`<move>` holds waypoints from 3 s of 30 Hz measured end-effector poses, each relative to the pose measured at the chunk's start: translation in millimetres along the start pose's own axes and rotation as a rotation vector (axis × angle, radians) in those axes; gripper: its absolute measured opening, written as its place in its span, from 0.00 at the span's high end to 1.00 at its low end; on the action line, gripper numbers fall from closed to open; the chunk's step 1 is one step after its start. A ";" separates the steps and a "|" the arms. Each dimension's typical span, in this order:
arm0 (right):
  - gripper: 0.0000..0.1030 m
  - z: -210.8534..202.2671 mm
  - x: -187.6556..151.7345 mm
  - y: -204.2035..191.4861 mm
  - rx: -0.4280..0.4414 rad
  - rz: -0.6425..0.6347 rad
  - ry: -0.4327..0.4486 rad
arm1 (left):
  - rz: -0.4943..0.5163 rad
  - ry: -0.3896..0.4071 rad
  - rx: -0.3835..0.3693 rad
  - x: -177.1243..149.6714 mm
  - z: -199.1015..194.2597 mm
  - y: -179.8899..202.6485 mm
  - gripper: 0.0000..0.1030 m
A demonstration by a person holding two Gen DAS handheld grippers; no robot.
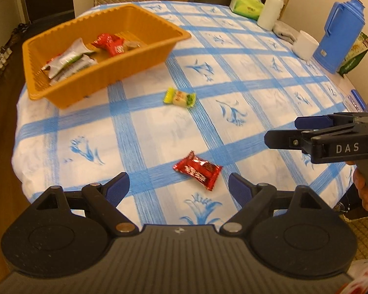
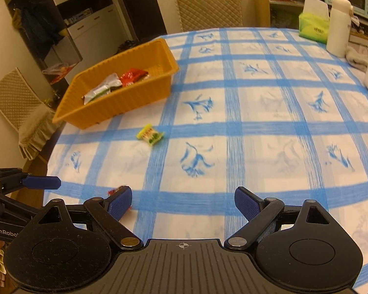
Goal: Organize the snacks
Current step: 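Lift both open tools away from the tray toward the remaining candies, then close the left tool on the dark red candy packet, then grasp the yellow-green candy with the right tool while the left tool holds the red candy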
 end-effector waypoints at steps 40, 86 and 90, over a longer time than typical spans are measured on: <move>0.12 -7.1 -28.9 54.6 -0.057 0.092 -0.051 | -0.019 -0.055 -0.031 3.7 59.2 40.7 0.48; 0.24 72.9 51.4 -16.6 0.114 -0.360 0.060 | -0.153 0.053 0.178 40.1 16.8 -79.6 0.79; 0.35 95.4 58.4 -27.7 0.139 -0.432 0.035 | -0.189 0.062 0.198 39.3 8.7 -96.0 0.79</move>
Point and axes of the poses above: each gripper's, at about its wrist camera, not at the fingertips, and z roughly the way its jaws point, y to its right, x to its top, the point moved 9 cm from there along z, roughly the way its jaws point, and after that the axes turned 13 degrees about -z, right-handed, at the moved point
